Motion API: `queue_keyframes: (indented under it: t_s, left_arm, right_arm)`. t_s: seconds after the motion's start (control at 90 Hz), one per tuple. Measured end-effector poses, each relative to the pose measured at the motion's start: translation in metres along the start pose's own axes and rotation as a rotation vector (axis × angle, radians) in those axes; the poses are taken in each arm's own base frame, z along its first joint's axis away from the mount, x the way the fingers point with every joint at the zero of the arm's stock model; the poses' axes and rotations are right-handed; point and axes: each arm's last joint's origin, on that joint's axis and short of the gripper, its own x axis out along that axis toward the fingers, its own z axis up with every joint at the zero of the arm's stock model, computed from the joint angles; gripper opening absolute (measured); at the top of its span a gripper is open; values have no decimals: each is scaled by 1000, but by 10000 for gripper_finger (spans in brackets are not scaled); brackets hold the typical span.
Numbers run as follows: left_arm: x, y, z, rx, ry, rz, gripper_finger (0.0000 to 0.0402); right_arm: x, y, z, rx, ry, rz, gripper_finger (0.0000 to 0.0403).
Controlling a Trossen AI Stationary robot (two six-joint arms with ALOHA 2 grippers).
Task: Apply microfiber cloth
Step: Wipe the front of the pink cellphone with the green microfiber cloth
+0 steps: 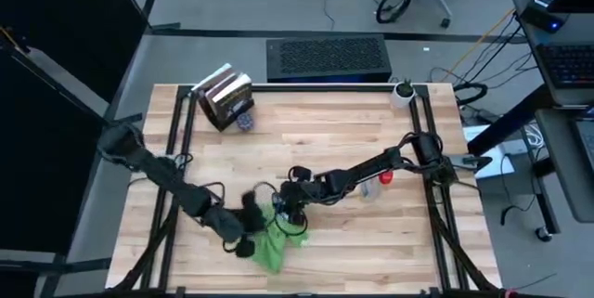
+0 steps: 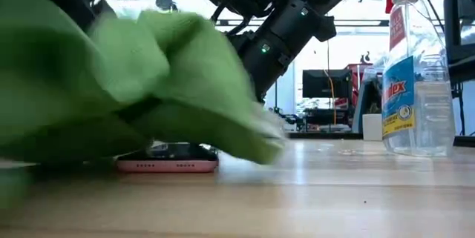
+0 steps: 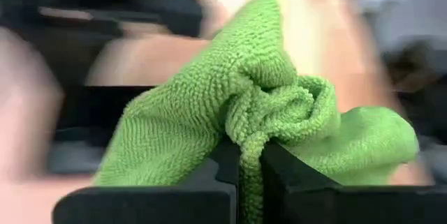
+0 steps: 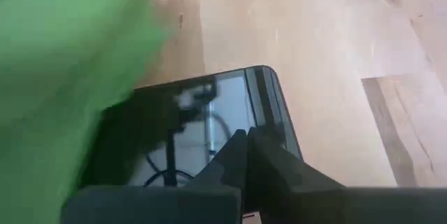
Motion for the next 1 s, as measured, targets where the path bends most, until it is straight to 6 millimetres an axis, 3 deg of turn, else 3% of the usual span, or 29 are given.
queue_keyframes:
  t_s: [0.156, 0.411, 0.644, 0.811, 1.0]
  left_arm:
    - [19, 13, 5, -33, -7, 25, 1]
    - [55, 3, -13, 66, 1, -47, 1]
    - [72, 0, -30, 45, 38, -41, 1]
    - [70, -3, -30, 44, 44, -63, 1]
    - [38, -8, -5, 28, -6, -134, 1]
  right_arm:
    - [0, 0, 0, -2, -1, -1, 0]
    - [1, 1, 4, 17, -52, 0, 0]
    - [1, 3, 4, 47, -59, 6, 0]
    - [-14, 2, 9, 28, -41, 14, 0]
    - [-65, 3, 38, 34, -149, 44, 0]
